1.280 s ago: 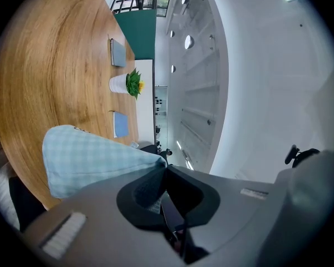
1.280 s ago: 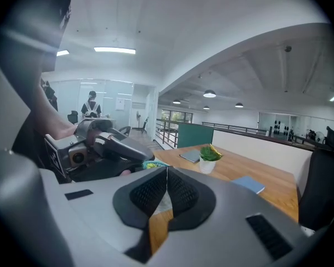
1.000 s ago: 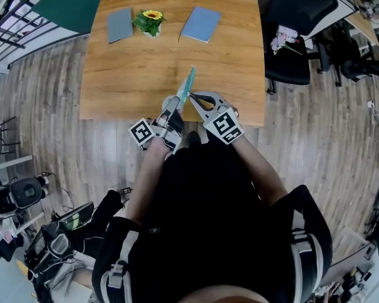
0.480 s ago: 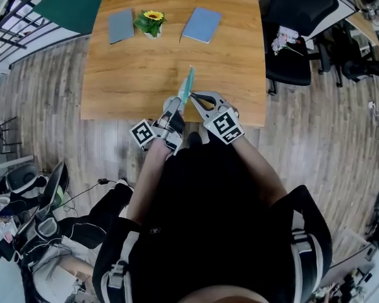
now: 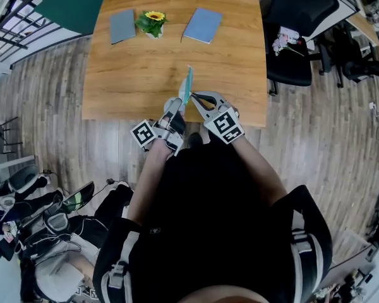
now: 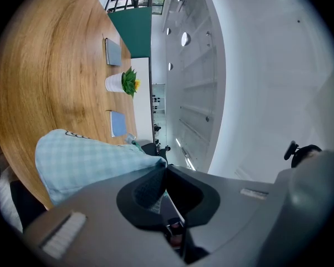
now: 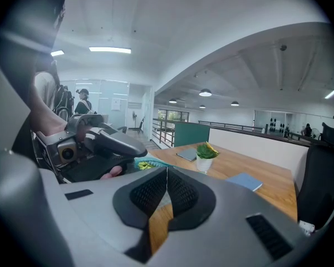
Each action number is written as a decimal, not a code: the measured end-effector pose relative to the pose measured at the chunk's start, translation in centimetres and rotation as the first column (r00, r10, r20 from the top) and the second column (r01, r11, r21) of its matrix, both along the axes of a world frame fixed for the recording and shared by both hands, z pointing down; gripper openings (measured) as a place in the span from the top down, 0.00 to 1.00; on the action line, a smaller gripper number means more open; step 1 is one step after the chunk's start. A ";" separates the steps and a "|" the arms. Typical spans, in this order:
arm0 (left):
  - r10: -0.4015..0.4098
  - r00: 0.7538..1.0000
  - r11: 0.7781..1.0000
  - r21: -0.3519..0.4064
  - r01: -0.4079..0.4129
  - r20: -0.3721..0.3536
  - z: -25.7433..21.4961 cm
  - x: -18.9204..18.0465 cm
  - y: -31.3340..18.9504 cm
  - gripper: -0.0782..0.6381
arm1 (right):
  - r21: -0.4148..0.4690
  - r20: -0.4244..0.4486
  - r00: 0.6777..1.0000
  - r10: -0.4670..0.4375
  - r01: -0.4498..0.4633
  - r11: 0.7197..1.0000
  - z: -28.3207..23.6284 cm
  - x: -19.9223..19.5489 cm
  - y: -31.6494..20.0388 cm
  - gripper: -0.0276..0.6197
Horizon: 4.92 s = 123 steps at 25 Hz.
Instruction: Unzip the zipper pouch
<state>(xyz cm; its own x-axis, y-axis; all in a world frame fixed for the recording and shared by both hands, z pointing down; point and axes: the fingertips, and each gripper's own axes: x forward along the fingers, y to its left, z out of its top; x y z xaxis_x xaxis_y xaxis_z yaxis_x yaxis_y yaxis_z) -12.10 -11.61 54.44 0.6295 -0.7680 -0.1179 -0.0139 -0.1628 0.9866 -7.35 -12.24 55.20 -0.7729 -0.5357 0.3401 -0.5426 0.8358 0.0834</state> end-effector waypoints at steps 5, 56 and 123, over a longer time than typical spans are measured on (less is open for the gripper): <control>0.005 1.000 1.000 -0.002 -0.005 0.001 0.0 0.0 0.1 0.89 | -0.009 0.003 1.000 0.010 -0.010 1.000 0.1 0.1 -0.2 0.95; 0.046 0.999 0.999 0.005 -0.046 0.017 -0.2 0.9 0.9 0.89 | -0.027 -0.016 0.998 0.068 -0.069 0.997 1.1 1.3 -1.1 0.95; 0.092 0.995 0.996 0.002 -0.093 0.030 -0.1 1.6 1.2 0.89 | -0.050 -0.041 0.989 0.140 -0.142 0.989 3.0 2.4 -3.8 0.95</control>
<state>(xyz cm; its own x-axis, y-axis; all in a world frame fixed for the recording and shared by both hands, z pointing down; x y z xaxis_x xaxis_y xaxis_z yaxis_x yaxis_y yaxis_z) -10.54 -10.37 54.33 0.7011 -0.7060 -0.1000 -0.0284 -0.1678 0.9854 -4.96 -16.07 58.15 -0.6770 -0.6193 0.3977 -0.6529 0.7547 0.0640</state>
